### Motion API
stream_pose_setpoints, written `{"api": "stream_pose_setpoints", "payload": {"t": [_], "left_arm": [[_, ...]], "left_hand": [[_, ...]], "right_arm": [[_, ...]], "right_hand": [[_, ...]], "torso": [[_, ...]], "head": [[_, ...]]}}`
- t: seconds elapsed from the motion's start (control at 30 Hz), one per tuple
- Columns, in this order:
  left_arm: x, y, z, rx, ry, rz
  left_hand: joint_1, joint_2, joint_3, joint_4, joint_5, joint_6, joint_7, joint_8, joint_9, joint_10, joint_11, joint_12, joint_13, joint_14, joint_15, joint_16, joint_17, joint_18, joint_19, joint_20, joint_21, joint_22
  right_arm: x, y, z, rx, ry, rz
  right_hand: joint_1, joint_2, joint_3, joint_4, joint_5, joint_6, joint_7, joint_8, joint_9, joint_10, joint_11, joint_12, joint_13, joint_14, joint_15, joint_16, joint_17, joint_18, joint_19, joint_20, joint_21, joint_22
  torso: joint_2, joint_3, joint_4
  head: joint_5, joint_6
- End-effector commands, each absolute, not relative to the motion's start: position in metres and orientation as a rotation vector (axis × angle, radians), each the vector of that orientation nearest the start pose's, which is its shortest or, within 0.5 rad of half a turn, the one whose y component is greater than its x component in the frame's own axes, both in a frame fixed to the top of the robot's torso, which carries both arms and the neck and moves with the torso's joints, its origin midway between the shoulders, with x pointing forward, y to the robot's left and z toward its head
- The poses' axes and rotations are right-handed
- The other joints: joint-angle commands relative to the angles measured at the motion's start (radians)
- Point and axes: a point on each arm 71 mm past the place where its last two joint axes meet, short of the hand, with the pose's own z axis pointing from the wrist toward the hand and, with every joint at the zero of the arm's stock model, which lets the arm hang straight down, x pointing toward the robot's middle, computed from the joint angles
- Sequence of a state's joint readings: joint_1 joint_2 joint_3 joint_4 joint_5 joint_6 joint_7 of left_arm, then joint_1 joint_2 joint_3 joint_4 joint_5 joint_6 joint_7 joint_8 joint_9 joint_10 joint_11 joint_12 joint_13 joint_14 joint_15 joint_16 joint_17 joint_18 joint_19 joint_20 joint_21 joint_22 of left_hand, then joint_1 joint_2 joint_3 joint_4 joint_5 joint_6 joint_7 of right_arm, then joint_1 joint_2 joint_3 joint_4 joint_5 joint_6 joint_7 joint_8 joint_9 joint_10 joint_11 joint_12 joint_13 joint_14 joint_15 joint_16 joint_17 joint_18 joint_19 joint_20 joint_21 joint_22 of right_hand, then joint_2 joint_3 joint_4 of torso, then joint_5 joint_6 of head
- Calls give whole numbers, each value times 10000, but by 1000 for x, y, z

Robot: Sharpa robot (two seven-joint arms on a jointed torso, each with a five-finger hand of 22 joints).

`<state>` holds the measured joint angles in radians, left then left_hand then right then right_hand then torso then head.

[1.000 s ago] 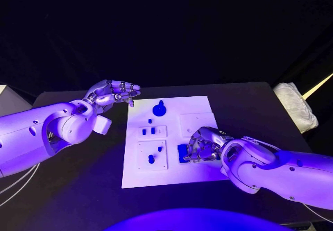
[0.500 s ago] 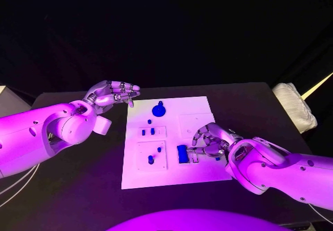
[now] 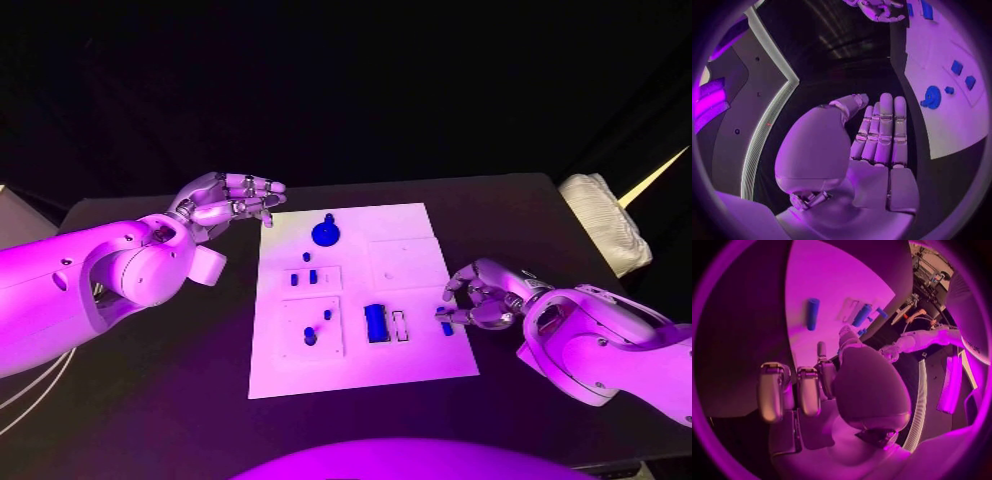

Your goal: Assemble the parts on the task board

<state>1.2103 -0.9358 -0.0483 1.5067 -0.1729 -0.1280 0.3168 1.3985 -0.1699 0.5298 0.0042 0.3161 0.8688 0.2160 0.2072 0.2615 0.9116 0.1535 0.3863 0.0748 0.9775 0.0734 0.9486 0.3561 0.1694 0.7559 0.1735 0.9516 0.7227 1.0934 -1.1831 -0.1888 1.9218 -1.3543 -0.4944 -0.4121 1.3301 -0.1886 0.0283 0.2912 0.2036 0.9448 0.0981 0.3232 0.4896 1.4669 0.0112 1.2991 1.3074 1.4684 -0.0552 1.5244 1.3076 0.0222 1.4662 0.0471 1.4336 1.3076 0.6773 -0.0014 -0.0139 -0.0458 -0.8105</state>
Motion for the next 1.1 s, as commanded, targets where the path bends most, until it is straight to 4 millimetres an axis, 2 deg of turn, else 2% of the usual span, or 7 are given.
{"api": "stream_pose_setpoints", "payload": {"t": [0.03,0.23,0.3,0.43,0.63,0.83,1.1], "left_arm": [[485,246,-178,-9395,15903,-15445],[485,246,-178,-9385,15908,-15466],[484,245,-177,-9380,15906,-15475],[484,245,-177,-9364,15869,-15490],[484,245,-177,-9365,15842,-15476],[485,246,-177,-9370,15840,-15464],[485,246,-177,-9369,15854,-15471]], "left_hand": [[-63,-5,-8,-43,17,-2,22,-8,-13,-55,18,36,-9,27,46,-54,-8,138,51,21,-49,-14],[-63,-5,-8,-43,17,-2,22,-8,-13,-55,18,36,-9,27,46,-54,-8,138,51,21,-49,-14],[-63,-5,-8,-43,17,-2,22,-8,-13,-55,18,36,-9,27,46,-54,-8,138,51,21,-49,-14],[-63,-5,-8,-43,17,-2,22,-8,-13,-55,18,36,-9,27,46,-54,-8,138,51,21,-49,-14],[-54,-13,-8,-56,16,-1,20,-7,-14,-54,16,41,-10,26,44,-55,-8,139,53,20,-48,-13],[-54,-13,-8,-56,16,-1,20,-7,-14,-54,16,41,-10,26,44,-55,-8,139,53,20,-48,-13],[-56,-5,-6,-55,17,1,20,-6,-16,-47,15,50,-9,29,43,-54,-7,139,56,19,-47,-13]], "right_arm": [[357,-270,-246,1193,19627,3551],[353,-284,-247,1080,19594,2817],[353,-283,-247,1052,19571,2774],[353,-279,-250,1084,19495,2825],[355,-273,-252,1215,19391,2993],[356,-267,-254,1451,19379,3236],[357,-259,-256,1573,19376,3498]], "right_hand": [[39,-171,10,-17,391,-31,51,-128,-63,-33,102,-164,1108,803,71,-35,1714,47,711,68,-94,2264],[-39,-225,-33,-4,230,-11,63,-188,-90,-84,116,-278,1048,797,83,-48,1697,56,699,85,-145,2251],[-43,-249,-54,-4,22,29,65,-224,-104,-111,122,-325,1024,797,92,-49,1704,65,687,97,-197,2239],[-72,-208,-54,5,-82,158,40,-203,-97,-92,104,-280,1046,803,83,-36,1732,55,701,97,-142,2253],[-163,-101,-32,18,-62,317,-1,-180,-93,-46,71,-196,1085,819,55,-6,1790,39,727,81,-51,2277],[-725,-33,-132,31,90,525,-62,-189,-104,14,19,-96,1129,842,12,39,1876,13,766,44,90,2315],[-828,7,-119,26,133,658,-104,-155,-92,59,-16,-9,1172,859,-13,75,1940,-7,794,25,202,2344]], "torso": [[16,15,18],[12,2,-11],[22,9,4],[25,6,37],[35,2,50],[38,0,31],[21,6,17]], "head": [[-68,35],[-141,26],[-157,31],[-170,21],[-165,-13],[-137,-54],[-137,-91]]}}
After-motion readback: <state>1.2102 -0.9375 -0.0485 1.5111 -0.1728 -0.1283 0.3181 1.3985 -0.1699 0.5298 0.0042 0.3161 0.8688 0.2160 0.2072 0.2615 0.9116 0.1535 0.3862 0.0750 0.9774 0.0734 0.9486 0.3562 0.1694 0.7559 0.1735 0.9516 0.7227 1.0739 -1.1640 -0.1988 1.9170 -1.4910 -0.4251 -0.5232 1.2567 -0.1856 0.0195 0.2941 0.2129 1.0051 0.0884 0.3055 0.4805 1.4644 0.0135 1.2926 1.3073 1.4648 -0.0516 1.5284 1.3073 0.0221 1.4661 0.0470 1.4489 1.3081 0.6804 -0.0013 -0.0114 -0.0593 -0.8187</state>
